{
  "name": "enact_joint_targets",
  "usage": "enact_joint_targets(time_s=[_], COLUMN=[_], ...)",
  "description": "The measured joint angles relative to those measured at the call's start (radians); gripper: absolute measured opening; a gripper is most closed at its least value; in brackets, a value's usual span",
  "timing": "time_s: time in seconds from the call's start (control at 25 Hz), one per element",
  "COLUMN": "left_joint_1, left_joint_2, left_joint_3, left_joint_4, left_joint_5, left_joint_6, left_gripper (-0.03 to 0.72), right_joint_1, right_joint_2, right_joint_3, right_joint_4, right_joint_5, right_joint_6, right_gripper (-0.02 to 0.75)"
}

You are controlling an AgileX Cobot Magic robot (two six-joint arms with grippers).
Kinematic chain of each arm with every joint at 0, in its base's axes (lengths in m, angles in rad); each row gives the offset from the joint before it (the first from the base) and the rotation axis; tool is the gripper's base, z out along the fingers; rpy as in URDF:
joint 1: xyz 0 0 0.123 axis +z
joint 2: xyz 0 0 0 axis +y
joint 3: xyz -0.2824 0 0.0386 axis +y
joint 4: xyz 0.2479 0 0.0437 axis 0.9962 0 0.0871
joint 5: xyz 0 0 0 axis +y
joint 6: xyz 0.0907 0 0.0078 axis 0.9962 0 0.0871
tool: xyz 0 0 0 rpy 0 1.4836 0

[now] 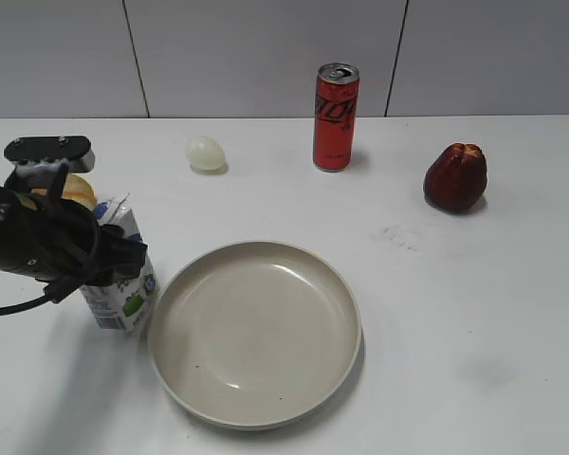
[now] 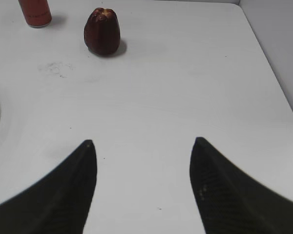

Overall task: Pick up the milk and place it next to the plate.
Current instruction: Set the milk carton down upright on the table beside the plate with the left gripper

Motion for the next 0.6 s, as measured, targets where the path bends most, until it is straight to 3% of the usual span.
enact_joint_targets(time_s=[0.28, 0.6], left_joint_1=[0.0, 0.0], left_joint_2=[0.027, 0.027], left_joint_3=[0.0, 0.0], left_joint_4=[-0.04, -0.07], left_joint_5=[-0.025, -0.009], left_joint_6=[0.0, 0.0], left_gripper=[0.348, 0.538], right_joint_1=[0.0, 0.0], right_joint_2=[0.0, 0.0], right_joint_3=[0.0, 0.0], right_joint_4=[0.0, 0.0], right_joint_5=[0.0, 0.0], right_joint_6=[0.0, 0.0], right_gripper=[0.459, 0.459])
